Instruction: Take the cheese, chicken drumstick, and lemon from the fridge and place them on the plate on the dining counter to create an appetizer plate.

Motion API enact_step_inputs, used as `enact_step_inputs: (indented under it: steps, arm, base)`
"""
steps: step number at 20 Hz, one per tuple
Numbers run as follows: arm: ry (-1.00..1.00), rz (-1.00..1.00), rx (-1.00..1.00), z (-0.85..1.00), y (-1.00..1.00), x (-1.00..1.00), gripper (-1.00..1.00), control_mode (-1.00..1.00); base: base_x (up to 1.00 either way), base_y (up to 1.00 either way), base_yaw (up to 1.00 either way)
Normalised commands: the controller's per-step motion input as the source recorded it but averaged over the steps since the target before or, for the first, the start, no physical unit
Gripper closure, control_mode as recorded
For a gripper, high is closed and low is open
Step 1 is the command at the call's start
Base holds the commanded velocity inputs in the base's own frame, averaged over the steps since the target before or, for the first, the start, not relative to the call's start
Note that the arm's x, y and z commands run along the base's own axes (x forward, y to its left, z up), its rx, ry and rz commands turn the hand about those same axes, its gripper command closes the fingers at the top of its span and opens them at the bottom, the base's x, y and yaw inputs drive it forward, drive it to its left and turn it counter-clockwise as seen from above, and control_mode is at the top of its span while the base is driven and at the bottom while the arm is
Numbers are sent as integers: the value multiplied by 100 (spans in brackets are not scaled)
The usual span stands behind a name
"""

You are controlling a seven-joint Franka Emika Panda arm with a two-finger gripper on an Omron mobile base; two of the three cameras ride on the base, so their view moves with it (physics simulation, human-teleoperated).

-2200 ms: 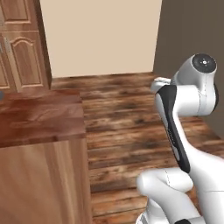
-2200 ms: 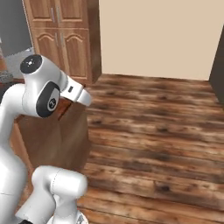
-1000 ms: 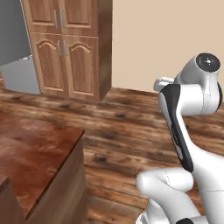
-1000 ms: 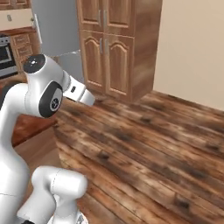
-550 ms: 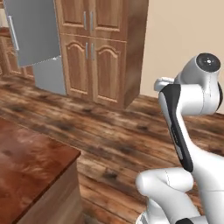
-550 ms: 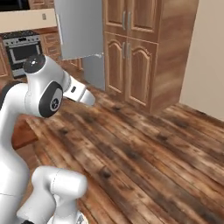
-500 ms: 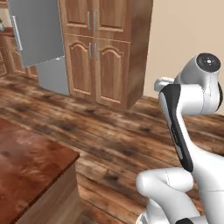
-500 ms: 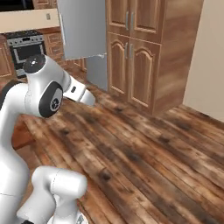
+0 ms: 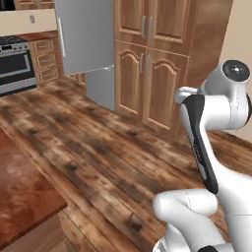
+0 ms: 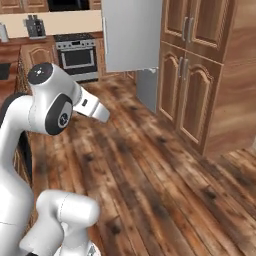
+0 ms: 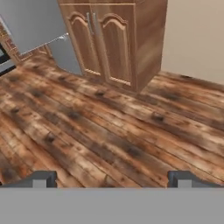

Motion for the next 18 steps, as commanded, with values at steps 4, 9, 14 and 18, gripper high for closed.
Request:
enact_step_inputs:
  steps: [4,9,14,18]
  arm:
    - [0,0,0,0,0,0,-100,100]
    - [0,0,0,0,0,0,-100,100]
    - [0,0,0,0,0,0,-100,100]
    - [0,0,0,0,0,0,-100,100]
  base:
    - [100,-34,46]
    - [100,-12,37]
    - [100,-4,34]
    - [100,-2,30]
